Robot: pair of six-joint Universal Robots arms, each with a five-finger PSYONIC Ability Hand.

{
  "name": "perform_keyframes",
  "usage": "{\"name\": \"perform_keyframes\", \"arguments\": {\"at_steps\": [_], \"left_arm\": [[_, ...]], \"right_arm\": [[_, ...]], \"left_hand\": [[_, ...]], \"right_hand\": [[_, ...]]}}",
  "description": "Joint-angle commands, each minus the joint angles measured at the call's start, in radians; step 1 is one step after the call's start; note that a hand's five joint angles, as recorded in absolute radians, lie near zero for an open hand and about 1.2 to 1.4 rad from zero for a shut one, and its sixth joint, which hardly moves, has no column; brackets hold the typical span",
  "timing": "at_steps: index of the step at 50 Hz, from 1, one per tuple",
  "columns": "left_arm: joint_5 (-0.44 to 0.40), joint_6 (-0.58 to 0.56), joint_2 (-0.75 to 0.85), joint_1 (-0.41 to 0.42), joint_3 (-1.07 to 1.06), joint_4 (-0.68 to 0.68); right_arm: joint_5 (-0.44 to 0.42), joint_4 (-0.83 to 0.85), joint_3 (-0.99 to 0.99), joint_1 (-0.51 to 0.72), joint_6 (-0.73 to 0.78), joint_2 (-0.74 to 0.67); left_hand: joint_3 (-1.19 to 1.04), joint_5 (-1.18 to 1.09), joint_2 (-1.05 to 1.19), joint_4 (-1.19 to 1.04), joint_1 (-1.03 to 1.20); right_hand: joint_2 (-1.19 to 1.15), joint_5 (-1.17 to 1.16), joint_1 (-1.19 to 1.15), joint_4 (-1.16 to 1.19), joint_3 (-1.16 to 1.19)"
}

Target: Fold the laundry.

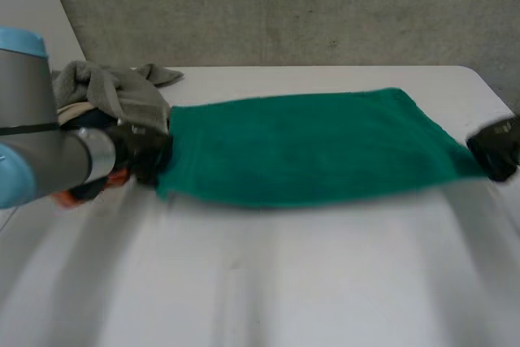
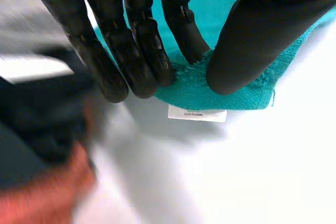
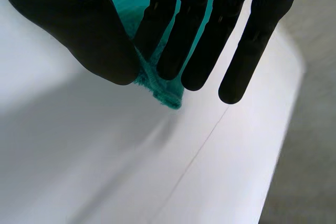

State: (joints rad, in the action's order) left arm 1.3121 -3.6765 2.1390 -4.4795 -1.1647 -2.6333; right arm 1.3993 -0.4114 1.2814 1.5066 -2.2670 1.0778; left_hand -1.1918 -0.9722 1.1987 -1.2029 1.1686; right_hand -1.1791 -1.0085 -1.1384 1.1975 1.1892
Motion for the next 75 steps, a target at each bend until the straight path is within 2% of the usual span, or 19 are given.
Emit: {"name": "perform_keyframes", "arguments": {"at_steps": [1,7,12,19,23,27,35,39,40,41,42,43,46,47,51,54,64,70,75], "left_arm": [[0.03,-0.289,-0.097,-0.027,-0.217,0.101],[0.039,-0.231,-0.079,0.014,-0.179,0.055],[0.065,-0.122,-0.039,0.028,-0.057,0.032],[0.101,-0.018,0.054,0.054,0.131,0.021],[0.144,0.052,0.143,0.078,0.27,0.022],[0.24,0.105,0.243,0.094,0.425,0.035],[0.329,0.148,0.378,0.144,0.652,0.016],[0.335,0.151,0.45,0.173,0.75,0.015],[0.343,0.151,0.467,0.178,0.769,0.016],[0.346,0.151,0.479,0.183,0.783,0.016],[0.352,0.151,0.49,0.187,0.798,0.016],[0.371,0.148,0.51,0.192,0.822,0.016],[0.42,0.15,0.527,0.195,0.852,0.018],[0.462,0.154,0.526,0.195,0.859,0.022],[0.525,0.161,0.495,0.197,0.835,0.016],[0.515,0.162,0.467,0.197,0.798,-0.004],[0.392,0.133,0.334,0.21,0.57,-0.111],[0.331,0.029,0.328,0.224,0.455,-0.187],[0.302,-0.057,0.371,0.224,0.427,-0.241]], "right_arm": [[0.009,-0.142,0.141,-0.071,0.244,0.093],[-0.002,-0.069,0.141,-0.026,0.153,0.085],[-0.019,0.028,0.084,0.013,0.066,0.033],[0.007,0.195,-0.04,0.046,-0.058,-0.068],[0.026,0.29,-0.123,0.066,-0.134,-0.131],[0.049,0.423,-0.216,0.087,-0.198,-0.206],[0.099,0.614,-0.365,0.133,-0.215,-0.356],[0.112,0.646,-0.469,0.161,-0.206,-0.464],[0.115,0.646,-0.488,0.165,-0.203,-0.487],[0.118,0.646,-0.51,0.17,-0.201,-0.512],[0.125,0.646,-0.531,0.178,-0.198,-0.536],[0.148,0.648,-0.568,0.194,-0.19,-0.576],[0.194,0.649,-0.617,0.202,-0.184,-0.618],[0.228,0.645,-0.638,0.201,-0.187,-0.628],[0.266,0.639,-0.634,0.199,-0.241,-0.613],[0.265,0.634,-0.611,0.196,-0.291,-0.59],[0.202,0.612,-0.381,0.187,-0.404,-0.428],[0.164,0.62,-0.287,0.185,-0.42,-0.385],[0.167,0.612,-0.263,0.184,-0.436,-0.378]], "left_hand": [[-0.204,-0.25,0.198,-0.193,0.228],[-0.204,-0.25,0.198,-0.193,0.228],[-0.204,-0.25,0.198,-0.193,0.228],[-0.204,-0.25,0.198,-0.193,0.228],[-0.204,-0.25,0.198,-0.193,0.228],[-0.204,-0.25,0.198,-0.193,0.228],[-0.204,-0.25,0.198,-0.193,0.228],[-0.204,-0.25,0.198,-0.193,0.228],[-0.109,-0.154,0.102,-0.098,0.132],[0.16,0.114,-0.166,0.171,-0.136],[0.45,0.405,-0.457,0.461,-0.427],[0.996,0.951,-1.003,1.007,-0.973],[1.017,0.972,-1.024,1.028,-0.994],[1.017,0.972,-1.024,1.028,-0.994],[1.017,0.972,-1.024,1.028,-0.994],[1.017,0.972,-1.024,1.028,-0.994],[1.017,0.972,-1.024,1.028,-0.994],[1.017,0.972,-1.024,1.028,-0.994],[1.017,0.972,-1.024,1.028,-0.994]], "right_hand": [[-0.217,-0.213,-0.258,0.199,0.207],[-0.217,-0.213,-0.258,0.199,0.207],[-0.217,-0.213,-0.258,0.199,0.207],[-0.217,-0.213,-0.258,0.199,0.207],[-0.217,-0.213,-0.258,0.199,0.207],[-0.217,-0.213,-0.258,0.199,0.207],[-0.217,-0.213,-0.258,0.199,0.207],[-0.191,-0.187,-0.231,0.172,0.181],[0.269,0.273,0.228,-0.287,-0.279],[0.834,0.838,0.794,-0.853,-0.845],[1.005,1.008,0.964,-1.023,-1.015],[1.005,1.008,0.964,-1.023,-1.015],[1.005,1.008,0.964,-1.023,-1.015],[1.005,1.008,0.964,-1.023,-1.015],[1.005,1.008,0.964,-1.023,-1.015],[1.005,1.008,0.964,-1.023,-1.015],[1.005,1.008,0.964,-1.023,-1.015],[1.005,1.008,0.964,-1.023,-1.015],[1.005,1.008,0.964,-1.023,-1.015]]}}
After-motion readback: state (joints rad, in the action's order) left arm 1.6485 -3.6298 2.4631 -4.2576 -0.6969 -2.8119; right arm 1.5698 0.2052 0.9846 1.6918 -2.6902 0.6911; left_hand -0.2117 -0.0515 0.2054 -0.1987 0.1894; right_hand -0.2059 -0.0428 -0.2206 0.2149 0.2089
